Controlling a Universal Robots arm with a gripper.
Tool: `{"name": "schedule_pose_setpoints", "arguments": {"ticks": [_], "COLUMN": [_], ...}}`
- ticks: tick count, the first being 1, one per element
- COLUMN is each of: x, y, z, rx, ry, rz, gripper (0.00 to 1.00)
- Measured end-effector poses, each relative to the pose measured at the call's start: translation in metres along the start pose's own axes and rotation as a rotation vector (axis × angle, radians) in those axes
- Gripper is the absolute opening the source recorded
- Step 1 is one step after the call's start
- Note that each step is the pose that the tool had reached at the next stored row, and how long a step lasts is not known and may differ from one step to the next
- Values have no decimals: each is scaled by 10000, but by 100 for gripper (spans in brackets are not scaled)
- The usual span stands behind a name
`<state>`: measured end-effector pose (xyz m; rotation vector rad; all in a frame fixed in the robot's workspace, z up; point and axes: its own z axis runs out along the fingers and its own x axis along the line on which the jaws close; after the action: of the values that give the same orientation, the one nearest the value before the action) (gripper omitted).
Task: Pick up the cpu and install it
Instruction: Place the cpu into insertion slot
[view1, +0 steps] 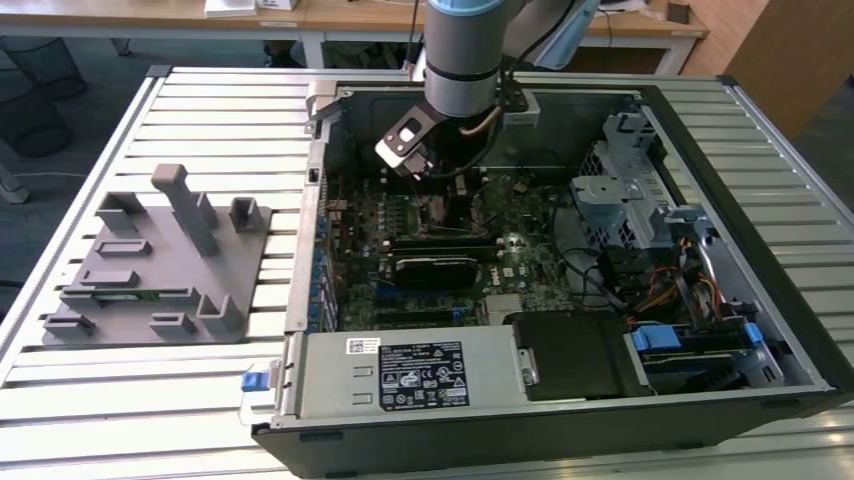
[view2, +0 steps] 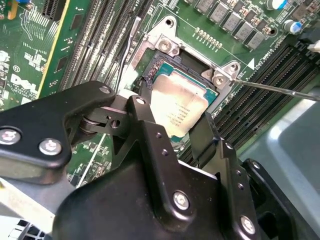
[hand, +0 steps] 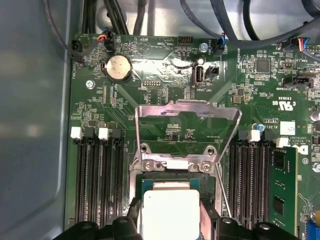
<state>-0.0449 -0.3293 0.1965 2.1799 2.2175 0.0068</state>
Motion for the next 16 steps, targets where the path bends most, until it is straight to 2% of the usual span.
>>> {"name": "schedule_pose_setpoints", "arguments": {"ticks": [2, 4, 6, 7, 8, 11, 16], "x": [0, 0, 2, 3, 4, 3, 13], "y": [0, -1, -1, -1, 0, 3, 11], "z": [13, 25, 30, 33, 36, 43, 52], "rx": [0, 2, 7, 6, 8, 12, 7], "ry": [-34, -124, -377, -477, -506, -499, -404], "rz": [10, 10, 2, 0, -2, -1, 2], "gripper": [54, 54, 54, 54, 54, 54, 54]}}
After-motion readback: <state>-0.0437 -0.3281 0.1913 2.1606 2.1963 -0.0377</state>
